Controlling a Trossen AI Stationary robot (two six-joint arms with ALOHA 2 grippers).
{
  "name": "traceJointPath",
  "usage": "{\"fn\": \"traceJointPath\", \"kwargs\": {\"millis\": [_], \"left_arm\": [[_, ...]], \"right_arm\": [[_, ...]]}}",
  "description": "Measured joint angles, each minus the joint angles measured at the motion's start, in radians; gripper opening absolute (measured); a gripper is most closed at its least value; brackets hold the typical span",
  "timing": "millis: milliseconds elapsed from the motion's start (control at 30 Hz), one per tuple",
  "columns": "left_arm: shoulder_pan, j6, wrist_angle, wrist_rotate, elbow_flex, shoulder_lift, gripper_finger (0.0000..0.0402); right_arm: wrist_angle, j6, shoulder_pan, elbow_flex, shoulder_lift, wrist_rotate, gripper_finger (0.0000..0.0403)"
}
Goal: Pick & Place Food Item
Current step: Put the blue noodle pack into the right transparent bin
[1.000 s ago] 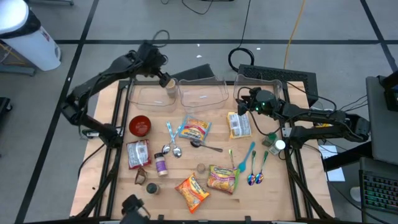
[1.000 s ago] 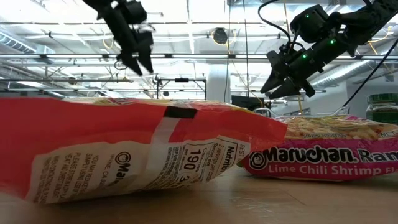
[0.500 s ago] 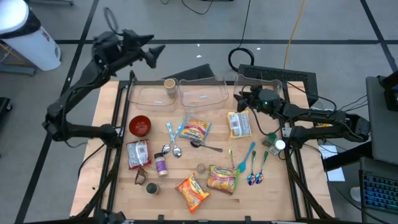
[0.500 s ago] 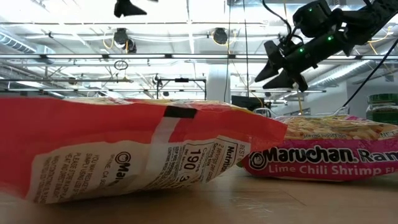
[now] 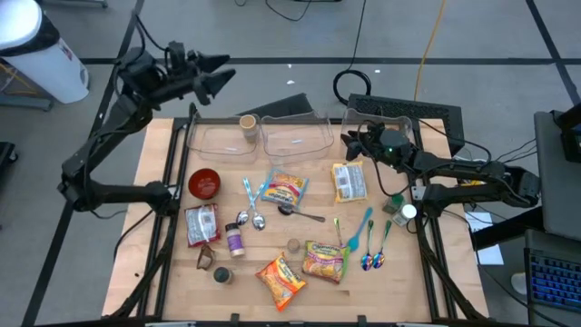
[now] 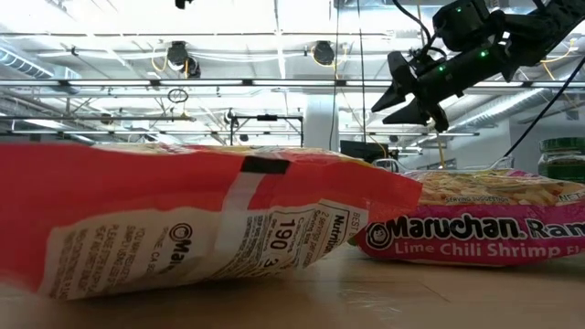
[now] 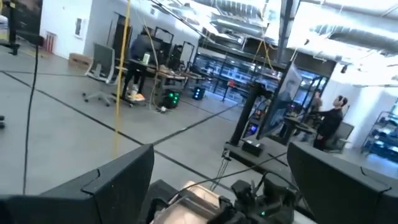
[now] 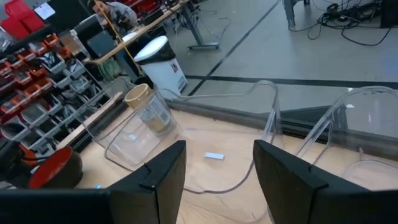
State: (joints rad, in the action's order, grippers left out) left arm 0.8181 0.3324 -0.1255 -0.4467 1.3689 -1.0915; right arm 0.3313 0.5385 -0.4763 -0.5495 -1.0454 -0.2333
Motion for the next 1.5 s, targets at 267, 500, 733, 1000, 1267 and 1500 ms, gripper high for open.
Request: {"fn": "traceJointPath", "kwargs": {"millis": [267, 500, 733, 1000, 1267, 1500], "left_arm": [[-0.074, -0.111, -0.125, 0.12, -0.038, 0.079, 0.0376], [-0.177, -0.038, 0.074, 0.272, -0.297, 0.153, 0.0376], [-0.221, 0.076, 0.232, 0.411, -0.57, 0.257, 0.0376], [-0.29, 0.088, 0.139, 0.451, -0.725, 0.367, 0.0376], [-0.43, 0.048, -0.174, 0.583, -0.731, 0.379, 0.0376], [-0.54, 0.047, -0.27, 0.631, -0.731, 0.369, 0.0376]], "right_arm": [[0.0, 0.019, 0.0, 0.0, 0.0, 0.0, 0.0183], [0.0, 0.021, 0.0, 0.0, 0.0, 0.0, 0.0183], [-0.015, 0.024, 0.0, 0.0, 0.0, 0.0, 0.0183], [-0.015, 0.025, 0.0, 0.0, 0.0, 0.0, 0.0183], [-0.015, 0.025, 0.0, 0.0, 0.0, 0.002, 0.0183], [-0.016, 0.026, 0.0, 0.0, 0.0, 0.003, 0.0183]]}}
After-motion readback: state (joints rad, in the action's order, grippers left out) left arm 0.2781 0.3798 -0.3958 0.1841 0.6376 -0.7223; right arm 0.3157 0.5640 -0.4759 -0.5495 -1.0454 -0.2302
